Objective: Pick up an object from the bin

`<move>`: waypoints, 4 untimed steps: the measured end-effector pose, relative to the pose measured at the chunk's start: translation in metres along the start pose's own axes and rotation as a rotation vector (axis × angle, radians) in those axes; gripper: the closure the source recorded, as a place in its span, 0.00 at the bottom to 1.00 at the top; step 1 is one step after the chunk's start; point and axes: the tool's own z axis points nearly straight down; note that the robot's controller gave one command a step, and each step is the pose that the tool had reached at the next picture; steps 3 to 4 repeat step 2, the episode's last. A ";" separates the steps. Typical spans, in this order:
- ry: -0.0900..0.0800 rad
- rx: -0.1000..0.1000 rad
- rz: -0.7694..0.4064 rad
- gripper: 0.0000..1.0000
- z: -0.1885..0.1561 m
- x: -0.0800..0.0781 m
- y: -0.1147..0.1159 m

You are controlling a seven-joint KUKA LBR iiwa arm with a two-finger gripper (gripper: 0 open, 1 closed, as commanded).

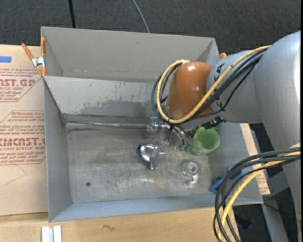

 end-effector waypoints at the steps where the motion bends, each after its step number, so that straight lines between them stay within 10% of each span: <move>1: -0.001 0.001 -0.004 1.00 -0.002 -0.001 0.002; 2: -0.006 0.004 -0.205 1.00 -0.143 0.003 0.007; 4: -0.006 0.004 -0.205 1.00 -0.143 0.003 0.007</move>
Offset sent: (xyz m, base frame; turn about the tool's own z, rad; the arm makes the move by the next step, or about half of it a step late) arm 0.0000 0.0000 0.0000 0.0000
